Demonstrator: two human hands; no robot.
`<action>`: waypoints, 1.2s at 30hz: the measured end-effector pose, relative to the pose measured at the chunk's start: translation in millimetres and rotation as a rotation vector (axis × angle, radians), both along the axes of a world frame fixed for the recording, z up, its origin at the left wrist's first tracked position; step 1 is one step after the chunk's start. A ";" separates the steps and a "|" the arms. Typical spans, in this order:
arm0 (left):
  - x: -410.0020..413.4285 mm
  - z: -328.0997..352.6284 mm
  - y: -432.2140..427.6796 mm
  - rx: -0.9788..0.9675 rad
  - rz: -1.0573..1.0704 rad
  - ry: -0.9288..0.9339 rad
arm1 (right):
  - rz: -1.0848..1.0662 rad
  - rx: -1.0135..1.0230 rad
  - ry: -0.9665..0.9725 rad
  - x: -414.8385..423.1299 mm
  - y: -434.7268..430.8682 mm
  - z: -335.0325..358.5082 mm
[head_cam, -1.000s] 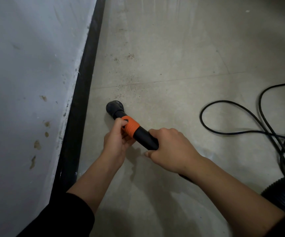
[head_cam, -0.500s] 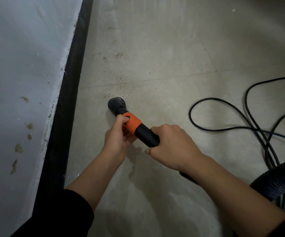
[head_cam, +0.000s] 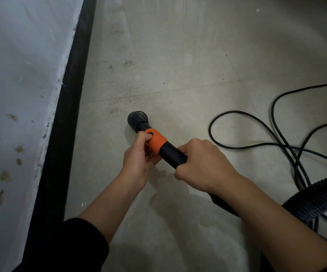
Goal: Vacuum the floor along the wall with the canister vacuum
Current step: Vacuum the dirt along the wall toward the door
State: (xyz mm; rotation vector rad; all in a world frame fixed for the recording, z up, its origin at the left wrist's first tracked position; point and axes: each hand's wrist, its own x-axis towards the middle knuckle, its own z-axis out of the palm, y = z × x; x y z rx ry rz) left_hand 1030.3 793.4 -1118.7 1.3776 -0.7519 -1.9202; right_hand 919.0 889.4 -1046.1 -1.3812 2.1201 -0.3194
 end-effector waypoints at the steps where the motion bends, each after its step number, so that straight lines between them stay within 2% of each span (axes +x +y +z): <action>1: -1.9 0.6 0.1 0.000 -0.009 0.000 | -0.008 0.001 0.001 -1.4 0.4 0.3; 19: -37.5 6.4 -3.7 0.022 -0.155 0.002 | -0.113 0.010 0.056 -27.5 3.3 1.3; 28: -57.4 25.7 -24.3 0.009 -0.377 -0.124 | -0.181 -0.003 0.033 -42.1 -1.7 0.6; 36: -80.2 26.0 -29.0 -0.015 -0.365 -0.149 | -0.246 -0.030 0.011 -55.9 -2.3 -2.1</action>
